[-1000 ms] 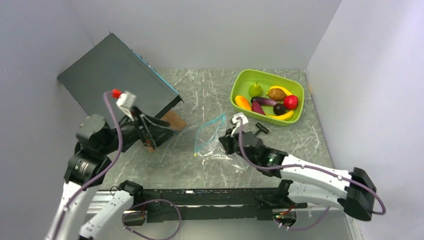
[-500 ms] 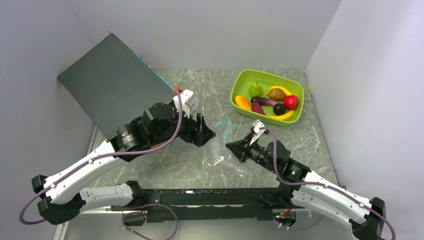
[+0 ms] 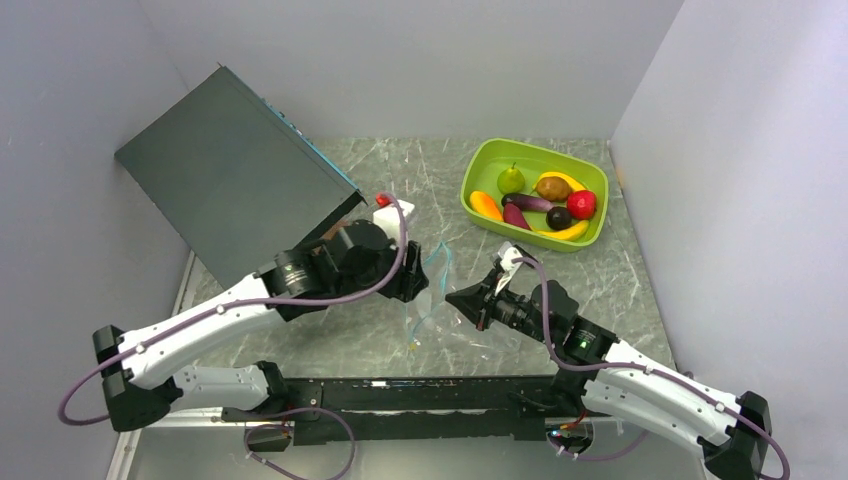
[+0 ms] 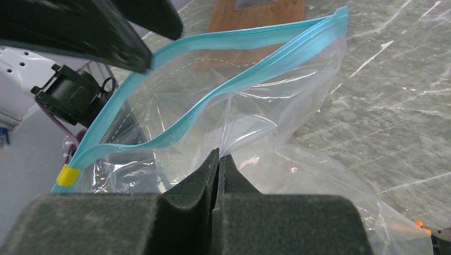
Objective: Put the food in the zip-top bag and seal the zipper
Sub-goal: Adjust the zipper food storage bag at the center of the board.
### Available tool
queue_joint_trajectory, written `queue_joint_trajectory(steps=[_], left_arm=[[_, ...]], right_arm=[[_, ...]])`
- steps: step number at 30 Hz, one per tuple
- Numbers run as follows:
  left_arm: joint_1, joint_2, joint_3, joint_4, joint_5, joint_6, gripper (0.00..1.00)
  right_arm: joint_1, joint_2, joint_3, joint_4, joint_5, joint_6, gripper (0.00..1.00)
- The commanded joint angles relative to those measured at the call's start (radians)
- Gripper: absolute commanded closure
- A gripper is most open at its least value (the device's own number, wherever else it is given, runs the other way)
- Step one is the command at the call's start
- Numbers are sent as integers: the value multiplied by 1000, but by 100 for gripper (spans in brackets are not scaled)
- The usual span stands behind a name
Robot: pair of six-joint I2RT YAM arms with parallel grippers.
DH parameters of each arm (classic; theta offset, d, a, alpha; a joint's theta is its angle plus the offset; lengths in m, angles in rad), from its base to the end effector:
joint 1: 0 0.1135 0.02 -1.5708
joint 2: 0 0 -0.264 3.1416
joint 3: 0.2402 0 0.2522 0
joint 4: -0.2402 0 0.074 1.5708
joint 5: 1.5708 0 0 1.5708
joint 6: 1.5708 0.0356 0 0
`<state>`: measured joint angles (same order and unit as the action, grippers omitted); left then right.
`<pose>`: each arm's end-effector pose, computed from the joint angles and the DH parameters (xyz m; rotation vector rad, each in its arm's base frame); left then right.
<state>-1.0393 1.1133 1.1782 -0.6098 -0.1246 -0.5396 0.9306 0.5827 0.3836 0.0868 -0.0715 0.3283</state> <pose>0.1242 -0.2024 0.3694 0.4727 2.1674 -0.7891 0.0938 0.1301 0.2569 -0.5838 1.6874 0.9904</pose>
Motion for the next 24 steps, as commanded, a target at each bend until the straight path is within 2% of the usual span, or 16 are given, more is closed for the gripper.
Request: queue_joint_trajectory(steps=[1, 4, 8, 9, 10, 11, 12, 14, 16, 18, 21, 24], left_arm=[[-42, 58, -2, 10, -44, -19, 47], [-62, 76, -1, -10, -88, -41, 58], [-86, 65, 4, -38, -163, -79, 91], [-97, 59, 10, -54, -193, -91, 98], [-109, 54, 16, -72, -226, -106, 100], [-120, 49, 23, -97, -258, -122, 100], [-130, 46, 32, -125, -291, -140, 100], [-143, 42, 51, -183, -339, -181, 100], [-148, 48, 72, -240, -369, -224, 100], [-152, 58, 97, -297, -398, -277, 100], [-158, 78, 140, -391, -442, -343, 100], [-161, 85, 165, -459, -478, -396, 100]], right_arm=[[-1, -10, 4, 75, -45, -12, 100], [-1, -14, 2, 87, -59, -7, 100], [-1, -4, 17, 81, -78, 3, 99], [0, 2, 25, 72, -75, 11, 93], [-1, 14, 37, 57, -63, 22, 80], [-1, 30, 58, 27, -39, 41, 60], [0, 53, 94, -24, -5, 58, 44], [-2, 108, 170, -156, 63, 103, 25], [0, 164, 239, -260, 90, 144, 16], [1, 217, 299, -359, 102, 188, 13], [10, 272, 362, -441, 131, 270, 12], [39, 296, 395, -451, 154, 342, 12]])
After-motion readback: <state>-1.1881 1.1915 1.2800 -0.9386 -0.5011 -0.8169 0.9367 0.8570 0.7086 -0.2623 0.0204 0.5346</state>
